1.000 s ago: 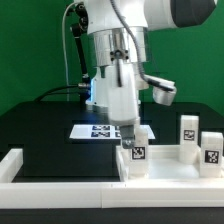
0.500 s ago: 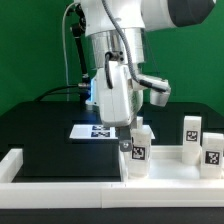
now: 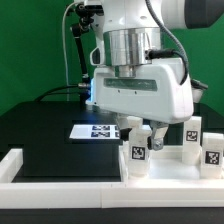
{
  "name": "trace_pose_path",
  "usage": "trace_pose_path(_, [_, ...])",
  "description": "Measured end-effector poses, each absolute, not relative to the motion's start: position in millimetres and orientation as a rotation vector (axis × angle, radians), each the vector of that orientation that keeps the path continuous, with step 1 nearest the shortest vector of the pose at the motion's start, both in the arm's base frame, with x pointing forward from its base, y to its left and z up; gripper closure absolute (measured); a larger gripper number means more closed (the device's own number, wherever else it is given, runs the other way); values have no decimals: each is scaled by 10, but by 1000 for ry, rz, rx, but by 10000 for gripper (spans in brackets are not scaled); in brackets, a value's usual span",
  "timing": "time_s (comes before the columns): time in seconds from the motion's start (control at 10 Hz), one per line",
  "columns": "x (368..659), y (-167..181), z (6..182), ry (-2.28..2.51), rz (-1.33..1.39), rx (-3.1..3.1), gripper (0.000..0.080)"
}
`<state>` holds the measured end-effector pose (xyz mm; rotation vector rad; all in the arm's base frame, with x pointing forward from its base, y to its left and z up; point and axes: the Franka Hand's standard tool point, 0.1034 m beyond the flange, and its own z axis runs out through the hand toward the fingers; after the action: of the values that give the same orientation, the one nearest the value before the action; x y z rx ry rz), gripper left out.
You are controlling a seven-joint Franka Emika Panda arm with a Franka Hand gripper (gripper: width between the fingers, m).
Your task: Assemble square table
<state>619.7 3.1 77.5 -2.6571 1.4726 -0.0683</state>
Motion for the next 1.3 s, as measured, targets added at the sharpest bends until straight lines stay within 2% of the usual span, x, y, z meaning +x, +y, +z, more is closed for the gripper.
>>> trace_pose_path(0.2, [6222, 45, 800, 1083, -91, -2871, 151])
trace_pose_path(0.5, [6215, 31, 788, 1138, -89, -2851, 179])
trace_pose_path(0.6, [6215, 33, 786, 1169, -87, -2836, 365])
trace_pose_path(0.7, [6215, 38, 785, 1317, -80, -2767, 365])
trace_pose_path(0.8, [6214, 38, 784, 1396, -76, -2727, 511])
trace_pose_path(1.0, [6215, 35, 778, 1577, -67, -2622, 511])
trace_pose_path(1.3, [6211, 39, 768, 2174, -13, -2122, 511])
